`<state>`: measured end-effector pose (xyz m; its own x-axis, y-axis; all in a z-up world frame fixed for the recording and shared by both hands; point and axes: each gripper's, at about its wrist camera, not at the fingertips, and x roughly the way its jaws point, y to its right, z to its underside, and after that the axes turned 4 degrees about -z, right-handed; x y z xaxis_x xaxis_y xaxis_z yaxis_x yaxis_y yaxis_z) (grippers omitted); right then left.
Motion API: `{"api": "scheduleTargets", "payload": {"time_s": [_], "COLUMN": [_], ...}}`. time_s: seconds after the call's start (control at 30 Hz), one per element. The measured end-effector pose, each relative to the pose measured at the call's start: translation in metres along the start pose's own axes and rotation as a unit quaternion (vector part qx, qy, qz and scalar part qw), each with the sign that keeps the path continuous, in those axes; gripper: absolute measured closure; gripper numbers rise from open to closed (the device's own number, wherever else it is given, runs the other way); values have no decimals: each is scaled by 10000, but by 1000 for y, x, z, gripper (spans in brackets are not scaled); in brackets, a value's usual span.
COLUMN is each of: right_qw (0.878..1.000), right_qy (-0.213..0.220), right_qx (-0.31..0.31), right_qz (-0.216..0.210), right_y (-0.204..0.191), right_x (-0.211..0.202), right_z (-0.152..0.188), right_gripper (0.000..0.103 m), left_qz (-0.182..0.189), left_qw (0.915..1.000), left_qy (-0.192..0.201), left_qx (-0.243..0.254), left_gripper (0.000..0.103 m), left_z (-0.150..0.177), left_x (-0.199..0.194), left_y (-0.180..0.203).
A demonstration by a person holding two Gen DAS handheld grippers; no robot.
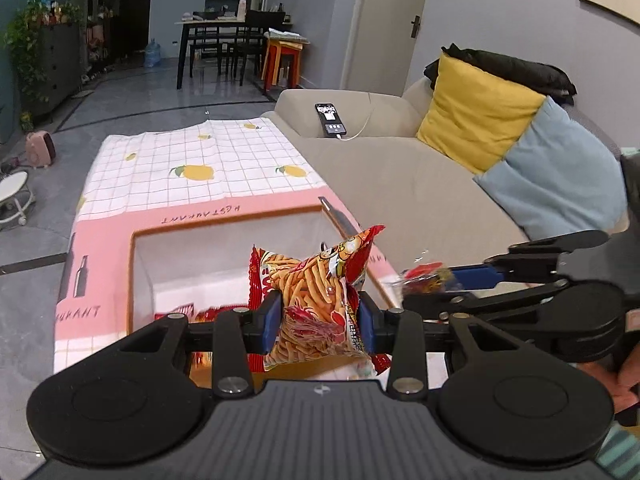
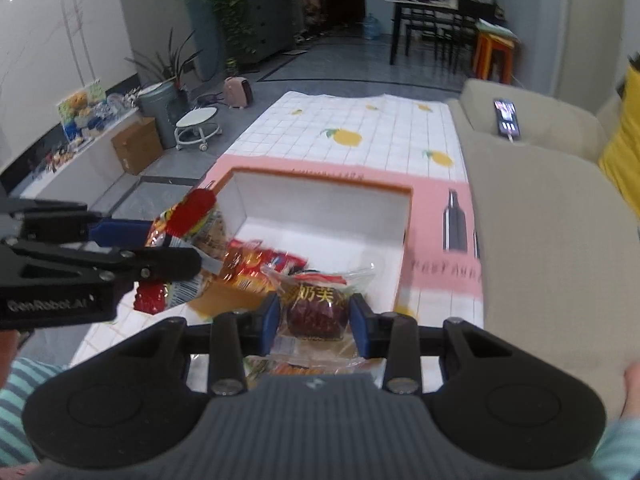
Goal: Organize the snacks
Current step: 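Carry both snacks over the orange box, lower them in and open both tools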
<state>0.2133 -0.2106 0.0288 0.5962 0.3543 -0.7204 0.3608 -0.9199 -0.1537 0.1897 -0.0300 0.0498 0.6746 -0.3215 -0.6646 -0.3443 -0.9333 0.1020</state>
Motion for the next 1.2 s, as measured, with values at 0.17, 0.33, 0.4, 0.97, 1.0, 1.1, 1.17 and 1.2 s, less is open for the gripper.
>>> {"api": "scheduleTargets", "payload": {"time_s": [0.17,0.33,0.4,0.97,1.0,1.1,1.17,1.2], "right_qw": [9984,9912,9868,9227,9180,9075,9029,9014], "right_qy": [-468,-1101,-1345,-2578,-2642,-2824,-2897,-2925], "right_qx": [-224,-601,-768,-2769,-2861,-3005,-3081,-3103], "right_qz": [-216,-416,-475,-734,-746,-796,-770,-748], "right_y": [20,32,35,38,37,33,32,30], "right_x": [47,103,123,238,242,255,262,266], "right_z": [-37,-59,-62,-63,-62,-60,-59,-59], "right_gripper": [68,68,68,68,68,68,68,68], "left_qz": [212,341,377,431,447,434,436,449], "left_qw": [9990,9942,9910,9666,9655,9636,9634,9637], "left_qy": [-343,-896,-1170,-2361,-2404,-2470,-2460,-2440], "left_qx": [-186,-482,-538,-902,-900,-928,-975,-987], "left_gripper": [59,59,59,60,60,60,59,59], "left_z": [-27,-40,-40,-35,-34,-32,-29,-27], "left_x": [38,93,118,242,245,254,257,257], "left_y": [-15,-33,-39,-73,-74,-74,-74,-75]}}
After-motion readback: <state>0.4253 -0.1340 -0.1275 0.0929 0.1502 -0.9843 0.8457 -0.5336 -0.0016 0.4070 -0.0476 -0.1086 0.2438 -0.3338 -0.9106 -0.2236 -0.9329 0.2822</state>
